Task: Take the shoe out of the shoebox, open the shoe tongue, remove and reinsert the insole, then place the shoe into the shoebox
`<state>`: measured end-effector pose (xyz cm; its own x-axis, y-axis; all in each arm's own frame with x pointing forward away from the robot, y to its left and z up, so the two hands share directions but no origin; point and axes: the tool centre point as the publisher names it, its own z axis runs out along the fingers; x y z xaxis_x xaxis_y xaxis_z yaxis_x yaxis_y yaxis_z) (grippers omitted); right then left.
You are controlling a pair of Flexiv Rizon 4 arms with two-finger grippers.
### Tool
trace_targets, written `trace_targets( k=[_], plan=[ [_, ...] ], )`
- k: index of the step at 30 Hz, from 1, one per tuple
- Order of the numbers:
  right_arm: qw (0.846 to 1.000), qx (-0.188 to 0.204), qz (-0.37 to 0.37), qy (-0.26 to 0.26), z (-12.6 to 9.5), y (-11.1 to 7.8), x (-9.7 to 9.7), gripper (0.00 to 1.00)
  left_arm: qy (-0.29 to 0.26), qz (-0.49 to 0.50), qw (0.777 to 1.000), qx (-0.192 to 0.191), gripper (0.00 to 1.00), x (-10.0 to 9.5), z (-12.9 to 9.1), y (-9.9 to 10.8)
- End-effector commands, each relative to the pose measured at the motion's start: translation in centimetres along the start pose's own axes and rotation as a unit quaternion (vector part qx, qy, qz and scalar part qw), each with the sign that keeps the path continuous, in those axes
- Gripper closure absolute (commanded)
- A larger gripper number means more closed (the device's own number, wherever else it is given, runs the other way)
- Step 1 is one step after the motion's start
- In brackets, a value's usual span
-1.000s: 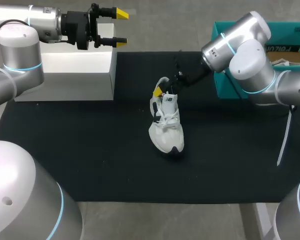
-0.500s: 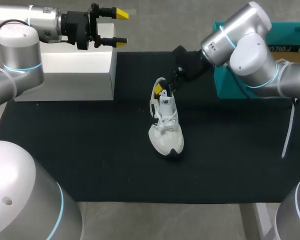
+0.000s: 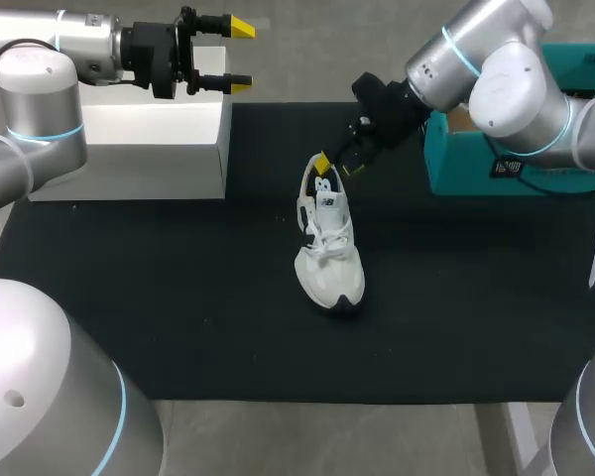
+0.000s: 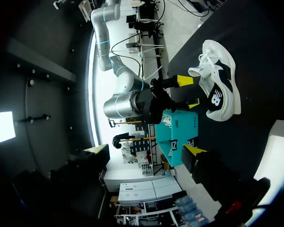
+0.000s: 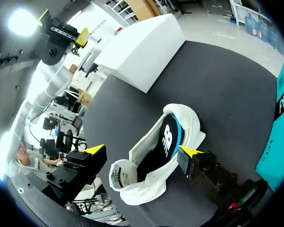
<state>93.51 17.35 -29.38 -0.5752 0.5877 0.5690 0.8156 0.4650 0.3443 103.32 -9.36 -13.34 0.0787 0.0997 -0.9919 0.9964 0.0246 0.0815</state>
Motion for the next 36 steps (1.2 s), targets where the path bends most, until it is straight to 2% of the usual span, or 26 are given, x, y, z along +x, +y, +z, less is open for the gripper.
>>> trace_targets(
  k=[1, 5, 6, 7, 8, 9, 11, 35, 36],
  plan=[
    [1.000, -0.010, 0.015, -0.025, -1.1, -0.5, 1.0, 0.00, 0.001, 0.001, 1.000, 0.000, 0.00, 0.0, 0.0, 0.0],
    [0.998, -0.049, 0.037, -0.031, -2.0, -0.3, 1.4, 0.00, 0.001, 0.001, 1.000, 0.000, 0.00, 0.0, 0.0, 0.0],
    [0.997, -0.056, 0.047, -0.034, -2.1, -0.1, 1.5, 0.22, 0.001, 0.001, 1.000, 0.000, 0.00, 0.0, 0.0, 0.0],
    [0.996, -0.055, 0.064, -0.028, -2.2, 0.0, 1.6, 0.86, 0.001, 0.001, 1.000, 0.000, 0.00, 0.0, 0.0, 0.0],
    [0.995, -0.055, 0.084, -0.023, -2.2, 0.0, 1.6, 1.00, 0.001, 0.001, 1.000, 0.000, 0.00, 0.0, 0.0, 0.0],
    [0.992, -0.061, 0.107, -0.015, -2.2, 0.0, 1.7, 1.00, 0.001, 0.001, 1.000, 0.000, 0.00, 0.0, 0.0, 0.0],
    [0.988, -0.041, 0.145, -0.033, -2.1, -0.3, 1.7, 1.00, 0.001, 0.001, 1.000, 0.000, 0.00, 0.0, 0.0, 0.0],
    [0.988, -0.041, 0.145, -0.033, -2.1, -0.3, 1.7, 1.00, 0.001, 0.001, 1.000, 0.000, 0.00, 0.0, 0.0, 0.0],
    [0.989, -0.045, 0.131, -0.060, -1.9, -0.1, 1.8, 1.00, 0.001, 0.001, 1.000, 0.000, 0.00, 0.0, 0.0, 0.0]
  ],
)
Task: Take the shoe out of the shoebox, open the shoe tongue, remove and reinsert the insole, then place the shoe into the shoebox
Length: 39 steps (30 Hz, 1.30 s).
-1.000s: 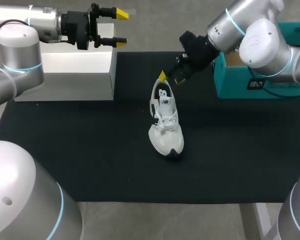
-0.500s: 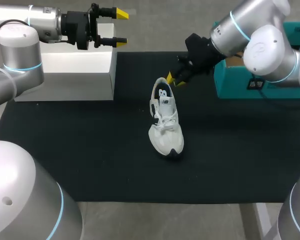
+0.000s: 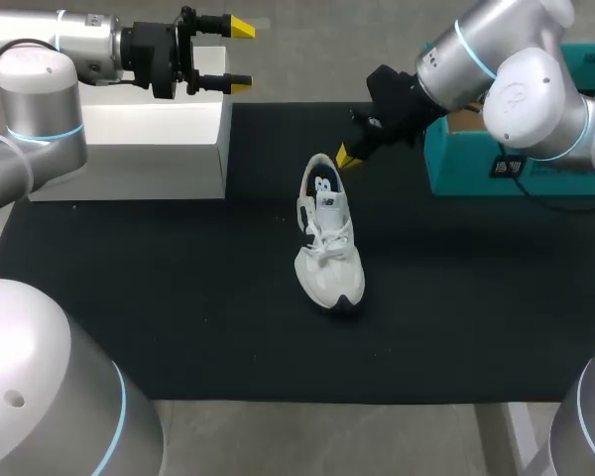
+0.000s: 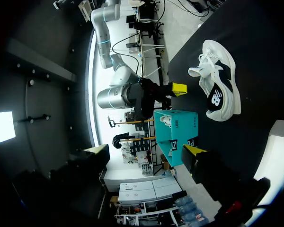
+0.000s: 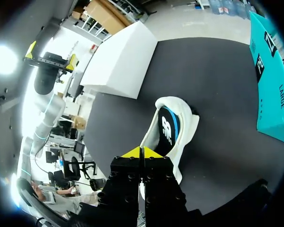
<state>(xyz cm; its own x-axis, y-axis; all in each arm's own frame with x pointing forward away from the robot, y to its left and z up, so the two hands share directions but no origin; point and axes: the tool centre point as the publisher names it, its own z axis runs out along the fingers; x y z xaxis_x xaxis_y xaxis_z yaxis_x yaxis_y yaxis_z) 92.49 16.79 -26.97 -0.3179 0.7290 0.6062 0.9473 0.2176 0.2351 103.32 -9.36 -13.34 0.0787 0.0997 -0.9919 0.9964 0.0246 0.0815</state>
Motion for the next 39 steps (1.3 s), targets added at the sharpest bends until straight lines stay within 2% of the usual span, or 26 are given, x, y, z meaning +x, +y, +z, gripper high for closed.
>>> trace_targets(
  k=[1, 5, 11, 18, 21, 30, 35, 39],
  plan=[
    [0.998, -0.033, -0.018, -0.042, 0.3, 0.2, 0.1, 1.00, 0.001, 0.001, 1.000, 0.000, 0.00, 0.0, 0.0, 0.0],
    [0.992, -0.048, -0.013, -0.116, 0.7, 0.4, -0.4, 1.00, 0.001, 0.001, 1.000, 0.000, 0.00, 0.0, 0.0, 0.0],
    [0.983, -0.051, 0.006, -0.179, 1.3, 0.6, -1.2, 1.00, 0.001, 0.001, 1.000, 0.000, 0.00, 0.0, 0.0, 0.0],
    [0.975, -0.034, 0.005, -0.220, 2.8, 1.3, -0.8, 1.00, 0.001, 0.001, 1.000, 0.000, 0.00, 0.0, 0.0, 0.0],
    [0.964, 0.003, -0.002, -0.264, 3.9, 1.8, -0.5, 1.00, 0.001, 0.001, 1.000, 0.000, 0.00, 0.0, 0.0, 0.0],
    [0.953, 0.060, 0.001, -0.295, 6.6, 1.7, -1.1, 1.00, 0.001, 0.001, 1.000, 0.000, 0.00, 0.0, 0.0, 0.0],
    [0.949, 0.088, 0.011, -0.304, 7.5, 0.8, -1.9, 1.00, 0.001, 0.001, 1.000, 0.000, 0.00, 0.0, 0.0, 0.0],
    [0.948, 0.090, 0.025, -0.303, 7.4, -0.2, -2.4, 1.00, 0.001, 0.001, 1.000, 0.000, 0.00, 0.0, 0.0, 0.0]
  ],
)
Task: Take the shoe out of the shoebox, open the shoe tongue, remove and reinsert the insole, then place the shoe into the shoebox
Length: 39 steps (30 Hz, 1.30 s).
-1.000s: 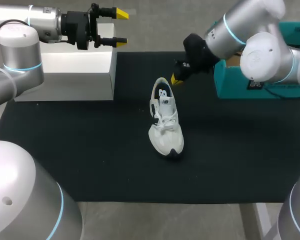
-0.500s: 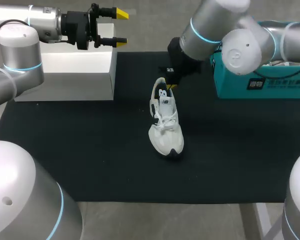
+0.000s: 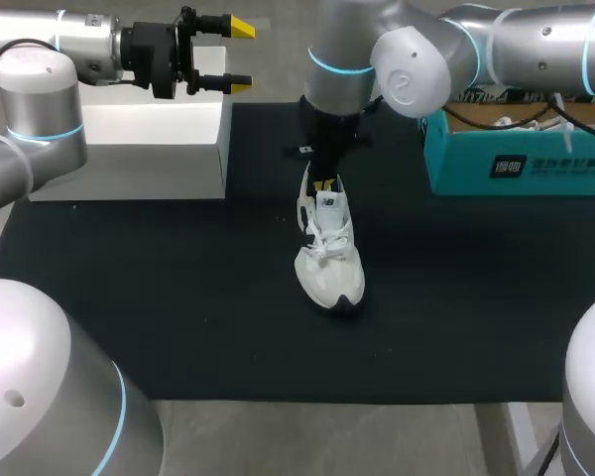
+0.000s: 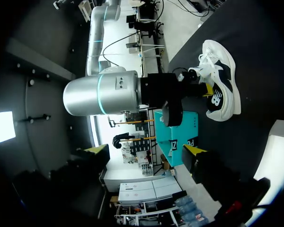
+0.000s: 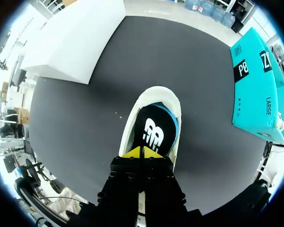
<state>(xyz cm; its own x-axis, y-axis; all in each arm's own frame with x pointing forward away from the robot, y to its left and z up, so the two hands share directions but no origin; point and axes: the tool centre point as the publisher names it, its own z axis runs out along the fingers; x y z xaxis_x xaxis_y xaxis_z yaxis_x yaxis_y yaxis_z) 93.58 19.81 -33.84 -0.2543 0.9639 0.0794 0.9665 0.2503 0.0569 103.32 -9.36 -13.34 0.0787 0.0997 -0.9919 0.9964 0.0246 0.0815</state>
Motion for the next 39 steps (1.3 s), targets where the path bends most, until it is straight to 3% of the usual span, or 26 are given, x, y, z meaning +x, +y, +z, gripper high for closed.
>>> trace_targets(
  k=[1, 6, 11, 17, 28, 33, 39],
  plan=[
    [1.000, 0.003, 0.007, -0.014, 0.2, -0.5, 0.0, 1.00, 0.001, 0.001, 1.000, 0.000, 0.00, 0.0, 0.0, 0.0],
    [1.000, 0.010, 0.023, -0.018, 0.3, -1.9, 0.0, 1.00, 0.001, 0.001, 1.000, 0.000, 0.00, 0.0, 0.0, 0.0],
    [0.999, 0.023, 0.036, -0.006, 2.1, -2.9, -0.1, 1.00, 0.001, 0.001, 1.000, 0.000, 0.00, 0.0, 0.0, 0.0],
    [0.997, 0.057, 0.026, -0.033, 4.0, -2.2, -0.2, 1.00, 0.001, 0.001, 1.000, 0.000, 0.00, 0.0, 0.0, 0.0],
    [0.995, 0.098, 0.017, -0.027, 6.9, -2.1, 0.3, 1.00, 0.001, 0.001, 1.000, 0.000, 0.00, 0.0, 0.0, 0.0],
    [0.994, 0.109, 0.018, -0.027, 7.0, -2.5, 0.2, 1.00, 0.001, 0.001, 1.000, 0.000, 0.00, 0.0, 0.0, 0.0],
    [0.995, 0.082, 0.018, -0.047, 4.2, -2.8, -0.1, 1.00, 0.001, 0.001, 1.000, 0.000, 0.00, 0.0, 0.0, 0.0]
  ],
)
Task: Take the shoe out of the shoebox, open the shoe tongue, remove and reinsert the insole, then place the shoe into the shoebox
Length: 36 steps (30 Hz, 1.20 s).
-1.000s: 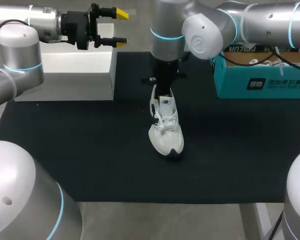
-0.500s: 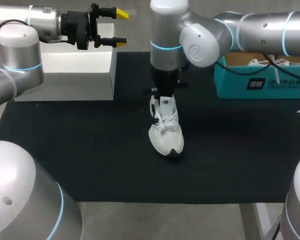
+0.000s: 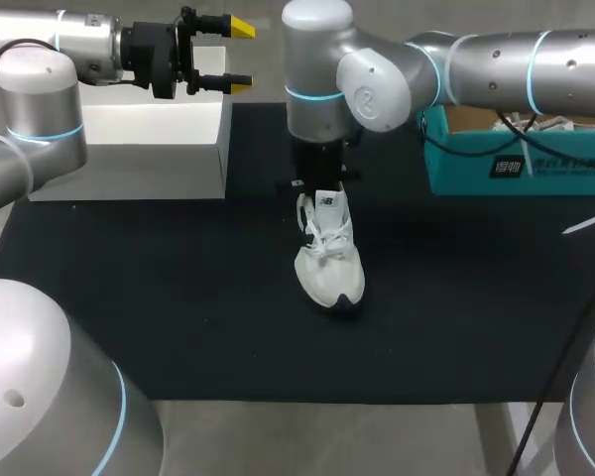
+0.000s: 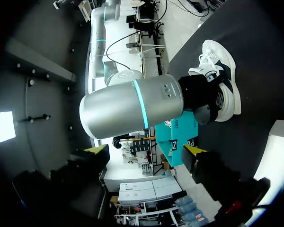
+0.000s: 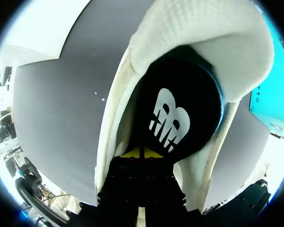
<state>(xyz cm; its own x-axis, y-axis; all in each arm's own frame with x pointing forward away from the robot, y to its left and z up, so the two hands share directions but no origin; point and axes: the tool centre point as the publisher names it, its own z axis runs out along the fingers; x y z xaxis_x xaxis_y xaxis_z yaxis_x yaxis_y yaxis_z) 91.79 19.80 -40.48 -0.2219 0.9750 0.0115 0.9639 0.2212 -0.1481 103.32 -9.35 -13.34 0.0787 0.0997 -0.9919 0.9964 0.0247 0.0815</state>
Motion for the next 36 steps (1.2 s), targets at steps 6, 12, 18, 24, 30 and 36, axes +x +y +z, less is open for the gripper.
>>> trace_targets(
  k=[6, 12, 18, 24, 30, 36],
  plan=[
    [0.999, -0.033, -0.003, -0.040, -4.1, -0.9, -0.7, 1.00, 0.001, 0.001, 1.000, 0.000, 0.00, 0.0, 0.0, 0.0],
    [0.998, -0.036, -0.004, -0.042, -2.8, 0.5, -1.4, 1.00, 0.001, 0.001, 1.000, 0.000, 0.00, 0.0, 0.0, 0.0],
    [0.999, -0.016, -0.010, -0.045, -0.5, 1.5, -1.3, 1.00, 0.001, 0.001, 1.000, 0.000, 0.00, 0.0, 0.0, 0.0],
    [0.999, 0.003, -0.009, -0.041, 1.1, 1.3, -0.9, 1.00, 0.001, 0.001, 1.000, 0.000, 0.00, 0.0, 0.0, 0.0],
    [0.999, 0.007, -0.013, -0.040, 0.9, 0.6, -0.4, 1.00, 0.001, 0.001, 1.000, 0.000, 0.00, 0.0, 0.0, 0.0],
    [0.997, -0.030, -0.017, -0.062, -2.7, 0.0, -0.8, 1.00, 0.001, 0.001, 1.000, 0.000, 0.00, 0.0, 0.0, 0.0]
  ],
)
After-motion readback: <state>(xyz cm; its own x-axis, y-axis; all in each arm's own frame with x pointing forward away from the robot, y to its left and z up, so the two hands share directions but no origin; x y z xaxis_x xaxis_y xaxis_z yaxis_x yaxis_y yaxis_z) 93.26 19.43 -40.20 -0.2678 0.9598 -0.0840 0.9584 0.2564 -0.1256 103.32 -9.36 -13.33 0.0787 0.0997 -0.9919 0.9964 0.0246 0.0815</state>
